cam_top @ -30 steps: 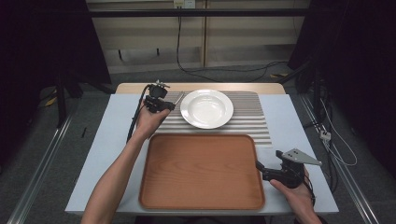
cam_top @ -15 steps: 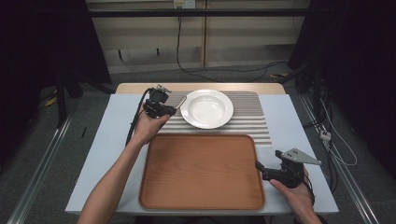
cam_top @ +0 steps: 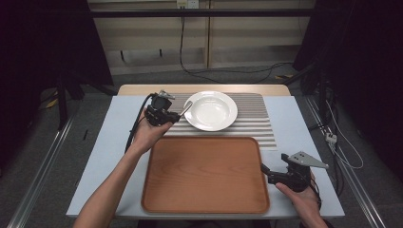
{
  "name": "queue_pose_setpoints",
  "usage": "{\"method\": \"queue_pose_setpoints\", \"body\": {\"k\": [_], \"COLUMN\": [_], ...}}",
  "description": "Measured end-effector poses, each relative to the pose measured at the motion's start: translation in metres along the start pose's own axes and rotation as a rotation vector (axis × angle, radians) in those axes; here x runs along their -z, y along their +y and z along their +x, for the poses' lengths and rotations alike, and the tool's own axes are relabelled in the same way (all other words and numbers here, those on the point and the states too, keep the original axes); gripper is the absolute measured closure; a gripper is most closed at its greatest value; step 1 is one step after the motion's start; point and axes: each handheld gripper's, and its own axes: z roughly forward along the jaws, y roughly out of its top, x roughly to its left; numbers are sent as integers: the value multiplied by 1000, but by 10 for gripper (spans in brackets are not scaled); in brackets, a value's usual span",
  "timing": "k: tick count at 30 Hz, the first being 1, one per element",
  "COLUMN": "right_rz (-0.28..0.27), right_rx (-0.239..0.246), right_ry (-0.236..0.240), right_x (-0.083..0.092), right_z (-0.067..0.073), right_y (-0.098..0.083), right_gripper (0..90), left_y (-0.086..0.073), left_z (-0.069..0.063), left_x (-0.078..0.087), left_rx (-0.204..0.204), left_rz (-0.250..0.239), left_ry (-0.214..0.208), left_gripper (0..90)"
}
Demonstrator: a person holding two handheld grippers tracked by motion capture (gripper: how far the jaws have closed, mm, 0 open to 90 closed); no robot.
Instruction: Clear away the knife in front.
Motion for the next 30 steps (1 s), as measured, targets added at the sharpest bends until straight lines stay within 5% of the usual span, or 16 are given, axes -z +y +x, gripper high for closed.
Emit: {"method": "queue_pose_setpoints", "body": {"k": [21, 30], "right_rz": [3, 0], "right_rx": [-9, -2], "right_ry": [-12, -13], "right_x": [0, 1], "right_z": [-1, 1], "right_y": [-1, 0], "right_gripper": [88, 88], "left_y": [-11, -23], "left_z": [-51, -60], "left_x": [7, 9], "left_rx": [-93, -90], "left_rz": [47, 51], "left_ry": [-78, -100], "left_gripper": [800, 800]}}
